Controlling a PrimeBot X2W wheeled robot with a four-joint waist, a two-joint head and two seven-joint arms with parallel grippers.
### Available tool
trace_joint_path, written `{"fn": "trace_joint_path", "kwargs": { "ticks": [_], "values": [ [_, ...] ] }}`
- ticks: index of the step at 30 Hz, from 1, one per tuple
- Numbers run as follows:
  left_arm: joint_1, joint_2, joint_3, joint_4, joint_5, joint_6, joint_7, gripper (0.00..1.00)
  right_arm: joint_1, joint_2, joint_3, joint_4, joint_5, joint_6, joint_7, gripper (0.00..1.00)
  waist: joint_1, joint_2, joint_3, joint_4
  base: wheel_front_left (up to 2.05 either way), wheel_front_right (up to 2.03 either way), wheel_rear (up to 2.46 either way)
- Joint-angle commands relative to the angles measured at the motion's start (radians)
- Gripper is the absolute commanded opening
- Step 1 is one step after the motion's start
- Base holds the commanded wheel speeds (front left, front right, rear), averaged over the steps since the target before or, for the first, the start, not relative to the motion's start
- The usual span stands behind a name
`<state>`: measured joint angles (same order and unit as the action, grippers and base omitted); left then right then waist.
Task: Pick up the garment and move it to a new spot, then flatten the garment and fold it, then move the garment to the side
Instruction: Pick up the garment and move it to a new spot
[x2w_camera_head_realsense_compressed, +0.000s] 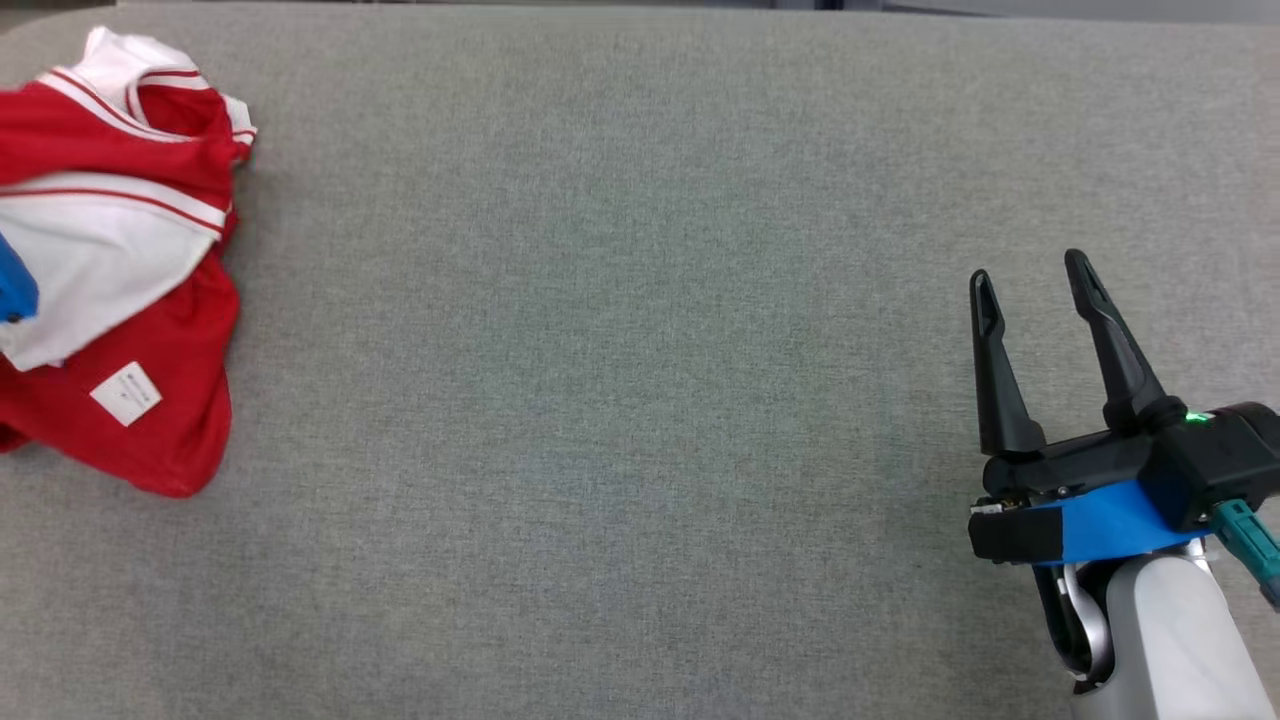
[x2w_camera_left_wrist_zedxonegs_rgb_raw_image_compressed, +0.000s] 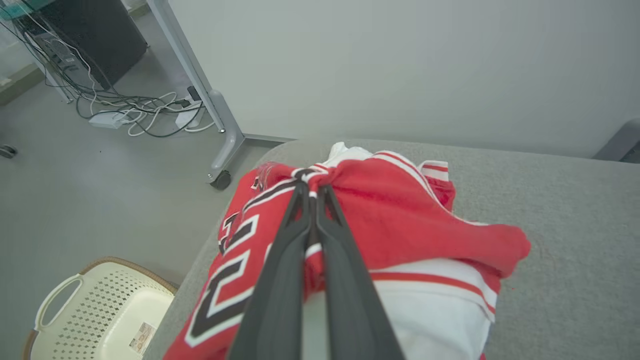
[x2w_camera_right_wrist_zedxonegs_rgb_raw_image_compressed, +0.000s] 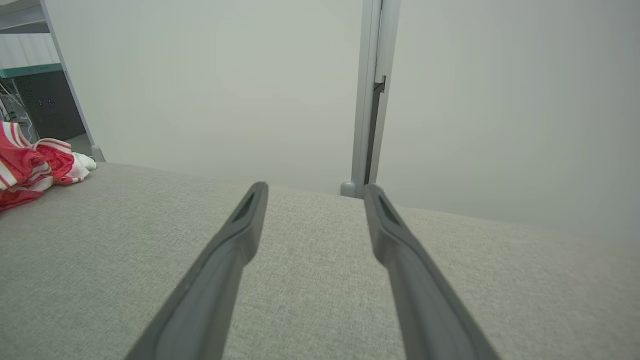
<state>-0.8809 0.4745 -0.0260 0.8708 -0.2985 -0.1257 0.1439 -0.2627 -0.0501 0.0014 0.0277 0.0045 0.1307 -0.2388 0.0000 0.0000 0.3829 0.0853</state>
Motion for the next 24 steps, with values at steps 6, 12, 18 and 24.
{"fn": "trace_joint_path", "kwargs": {
  "ticks": [6,12,18,24],
  "values": [
    [-0.074,0.032,-0.057,-0.056,0.016,-0.008,-0.112,0.00,-0.013,-0.002,0.011,0.038,0.033,0.000,-0.017,1.00,0.0000,0.0000,-0.062,-0.032,0.00,0.00,0.00],
    [-0.141,0.033,-0.124,-0.157,0.025,-0.005,-0.150,0.00,-0.005,-0.002,0.019,0.070,0.076,0.000,-0.025,1.00,0.0000,0.0000,-0.109,-0.069,0.00,0.00,0.00],
    [-0.199,0.022,-0.183,-0.311,0.040,-0.005,-0.136,0.00,-0.004,-0.002,0.027,0.078,0.118,0.000,-0.027,1.00,0.0000,0.0000,-0.138,-0.131,0.00,0.00,0.00],
    [-0.253,-0.008,-0.234,-0.481,0.045,-0.003,-0.069,0.00,-0.007,-0.001,0.034,0.065,0.156,0.000,-0.028,1.00,0.0000,0.0000,-0.140,-0.220,0.00,0.00,0.00]
  ]
}}
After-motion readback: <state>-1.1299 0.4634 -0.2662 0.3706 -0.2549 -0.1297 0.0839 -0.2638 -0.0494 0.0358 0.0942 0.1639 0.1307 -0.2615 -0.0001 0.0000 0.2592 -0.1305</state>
